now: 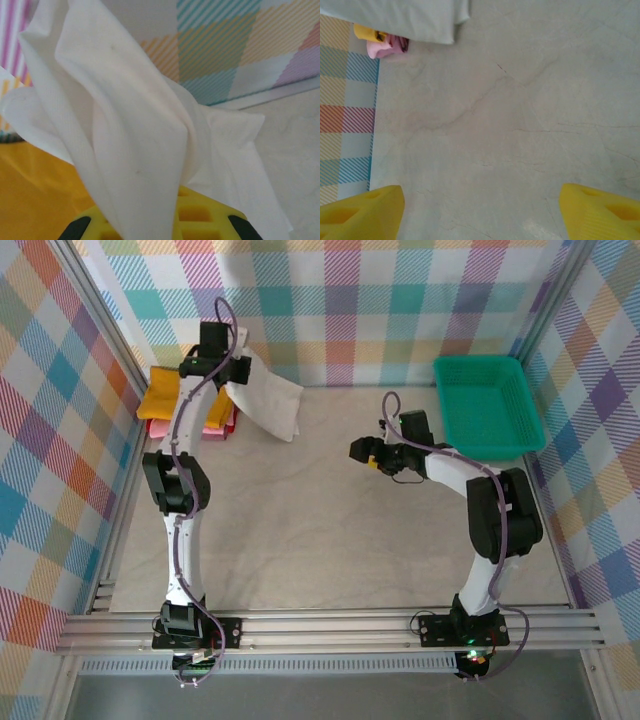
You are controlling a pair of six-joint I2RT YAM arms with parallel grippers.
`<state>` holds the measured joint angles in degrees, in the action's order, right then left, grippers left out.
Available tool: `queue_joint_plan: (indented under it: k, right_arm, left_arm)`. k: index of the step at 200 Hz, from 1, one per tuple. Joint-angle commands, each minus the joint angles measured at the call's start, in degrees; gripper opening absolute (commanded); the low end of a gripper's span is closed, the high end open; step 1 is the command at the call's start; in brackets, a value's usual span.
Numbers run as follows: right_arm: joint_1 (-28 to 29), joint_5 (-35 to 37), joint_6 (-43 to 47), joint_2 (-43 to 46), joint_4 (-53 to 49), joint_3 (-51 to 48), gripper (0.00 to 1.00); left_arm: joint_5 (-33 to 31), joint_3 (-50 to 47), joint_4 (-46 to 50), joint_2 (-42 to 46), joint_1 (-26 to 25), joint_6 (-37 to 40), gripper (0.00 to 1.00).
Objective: Fold and stack the t-shirts
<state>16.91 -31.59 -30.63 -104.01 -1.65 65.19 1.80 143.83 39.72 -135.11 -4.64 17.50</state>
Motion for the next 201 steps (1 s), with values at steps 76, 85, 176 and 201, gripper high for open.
queue_joint_plan:
  k: [76, 85, 176, 201]
  right_arm:
    - [1.1, -0.4, -1.7, -1.8, -1.4, 1.3, 0.83]
    - [1.4, -0.2, -1.7, -1.7, -1.9, 1.5, 0.83]
    - [3.5, 2.1, -2.6, -0.6, -5.5, 3.6, 0.84]
    - [3.9, 2.2, -2.6, 0.3, -6.7, 4.4, 0.85]
  left_arm:
    - [15.4, 12.8, 0.3, 0.7, 11.5, -3.8, 0.00]
    - [15.6, 12.8, 0.4, 0.8, 12.1, -2.9, 0.00]
    - [21.0, 13.3, -7.4, -8.2, 22.9, -3.5, 0.00]
    - [15.1, 13.3, -8.0, -11.5, 23.8, 1.4, 0.00]
